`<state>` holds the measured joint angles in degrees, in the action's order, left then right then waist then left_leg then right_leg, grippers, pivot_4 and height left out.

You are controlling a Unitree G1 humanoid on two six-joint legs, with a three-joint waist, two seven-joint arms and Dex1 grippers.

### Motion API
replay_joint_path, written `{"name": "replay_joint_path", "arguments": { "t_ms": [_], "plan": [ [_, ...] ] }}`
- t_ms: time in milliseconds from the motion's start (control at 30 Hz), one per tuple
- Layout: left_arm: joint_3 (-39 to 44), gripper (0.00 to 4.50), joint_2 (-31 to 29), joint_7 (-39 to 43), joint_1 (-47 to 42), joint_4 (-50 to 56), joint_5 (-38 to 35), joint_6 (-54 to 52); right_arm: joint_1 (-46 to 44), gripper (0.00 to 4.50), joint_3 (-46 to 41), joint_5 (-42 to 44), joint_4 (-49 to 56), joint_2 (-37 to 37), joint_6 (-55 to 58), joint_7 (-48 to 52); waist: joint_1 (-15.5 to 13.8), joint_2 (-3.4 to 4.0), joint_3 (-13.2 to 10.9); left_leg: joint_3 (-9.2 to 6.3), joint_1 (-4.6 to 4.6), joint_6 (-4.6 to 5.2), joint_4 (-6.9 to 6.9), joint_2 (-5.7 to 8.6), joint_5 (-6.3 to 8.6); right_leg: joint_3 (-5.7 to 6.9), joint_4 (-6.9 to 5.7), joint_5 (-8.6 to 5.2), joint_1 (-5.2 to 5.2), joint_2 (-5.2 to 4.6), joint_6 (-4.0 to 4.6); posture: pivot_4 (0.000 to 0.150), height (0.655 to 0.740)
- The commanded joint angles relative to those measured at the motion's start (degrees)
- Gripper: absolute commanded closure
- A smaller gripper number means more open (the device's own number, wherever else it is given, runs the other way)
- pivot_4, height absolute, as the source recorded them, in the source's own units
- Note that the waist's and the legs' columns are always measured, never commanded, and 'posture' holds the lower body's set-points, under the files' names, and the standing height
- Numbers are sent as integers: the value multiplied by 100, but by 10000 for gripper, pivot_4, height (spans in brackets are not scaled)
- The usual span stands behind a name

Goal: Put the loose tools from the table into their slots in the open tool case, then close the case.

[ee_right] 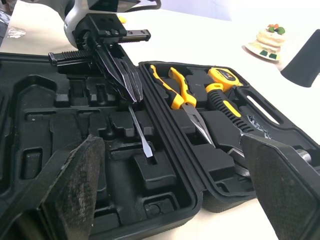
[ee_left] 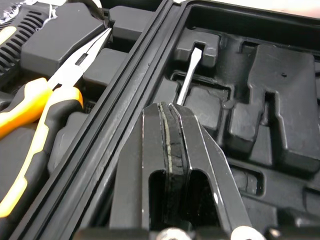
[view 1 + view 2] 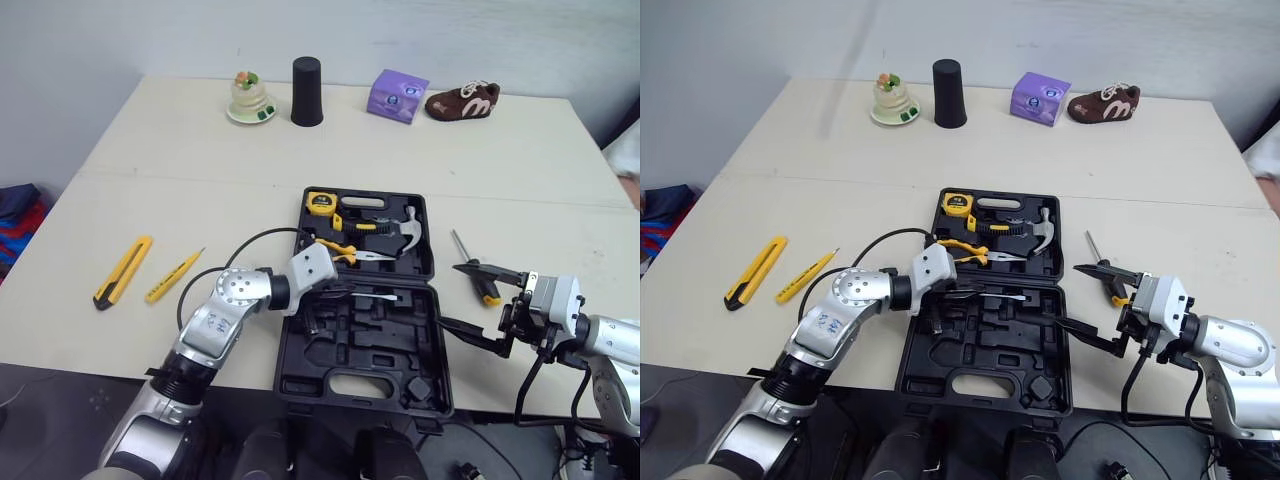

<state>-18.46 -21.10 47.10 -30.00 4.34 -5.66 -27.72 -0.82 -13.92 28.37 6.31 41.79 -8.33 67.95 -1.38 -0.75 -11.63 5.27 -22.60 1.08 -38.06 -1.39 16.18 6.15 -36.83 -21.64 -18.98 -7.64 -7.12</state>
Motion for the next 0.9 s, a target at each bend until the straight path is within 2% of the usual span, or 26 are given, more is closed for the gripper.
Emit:
{"name": "replay_joint_path", "arguments": {
  "t_ms": [33, 167, 267, 333, 367, 467, 600, 667, 767, 867, 900],
  "plan": [
    [-465, 44114, -252, 50, 149, -206, 246, -1086, 14, 0, -65, 37, 100, 12, -48, -11, 5, 3, 4, -1, 26, -3, 7, -2, 3, -2, 12, 0, 28, 2, 0, 1500, 7400],
    [-825, 44114, -417, -115, 141, -466, 504, -1558, 2, 0, -42, 30, 121, -15, -41, -45, 26, 19, 94, -3, 54, -9, 13, -12, 20, -24, 40, -1, 62, 8, 1, 1500, 7400],
    [-724, 44114, -366, -275, 191, -556, 411, -1648, -7, 0, -32, 22, 125, -23, -36, -65, 29, 32, 149, -3, 69, -12, 21, -19, 23, -30, 61, -1, 83, 10, 2, 1500, 7400],
    [-675, 44114, -403, -300, 306, -539, 333, -1604, 9, 0, -26, 9, 143, -32, -38, -90, 41, 28, 180, -1, 149, -18, 60, -23, 41, -34, 97, -1, 160, 2, 5, 1500, 7400],
    [-582, 44114, -373, -318, 344, -502, 266, -1483, 21, 0, -24, 8, 154, -39, -39, -104, 51, 34, 205, 0, 158, -17, 73, -26, 48, -37, 108, 0, 167, -1, 7, 1500, 7400],
    [-51, 44114, -157, -135, 308, -285, -117, -332, 6, 0, -70, 49, 126, -75, -13, -196, 90, 49, 218, -1, 158, -27, 83, -38, 52, -37, 120, 0, 164, -1, 16, 1500, 7400],
    [635, 44114, -191, -33, 72, 3, -340, 1088, -59, 0, -438, 239, -191, -196, 91, -535, 79, 48, 170, -5, 136, -33, 84, -38, 46, -30, 121, 0, 146, -1, 20, 1500, 7400],
    [1130, 44114, -378, -70, -6, 233, -494, 1417, -8, 0, -733, 285, -546, -170, 3, -564, 78, 44, 148, -6, 123, -30, 80, -37, 45, -28, 124, 1, 138, -1, 21, 1500, 7400],
    [1994, 44114, -896, 202, 170, 700, -1175, 1083, 126, 0, -1199, 241, -1060, -122, -309, -581, 82, 44, 144, -4, 114, -26, 80, -34, 47, -24, 135, 2, 136, -2, 20, 1500, 7400],
    [2696, 35344, -1574, 451, 637, 881, -1531, 758, 204, 0, -1691, 142, -1790, -65, -729, -640, 137, 46, 144, -1, 113, -23, 97, -32, 49, -19, 136, 2, 138, 3, 20, 1500, 7400],
    [2827, 31058, -1744, 510, 774, 892, -1570, 718, 217, 0, -1784, 113, -1974, -44, -848, -635, 148, 50, 141, 4, 114, -18, 99, -30, 55, -19, 137, 1, 138, 7, 19, 1500, 7400]
  ]
}}
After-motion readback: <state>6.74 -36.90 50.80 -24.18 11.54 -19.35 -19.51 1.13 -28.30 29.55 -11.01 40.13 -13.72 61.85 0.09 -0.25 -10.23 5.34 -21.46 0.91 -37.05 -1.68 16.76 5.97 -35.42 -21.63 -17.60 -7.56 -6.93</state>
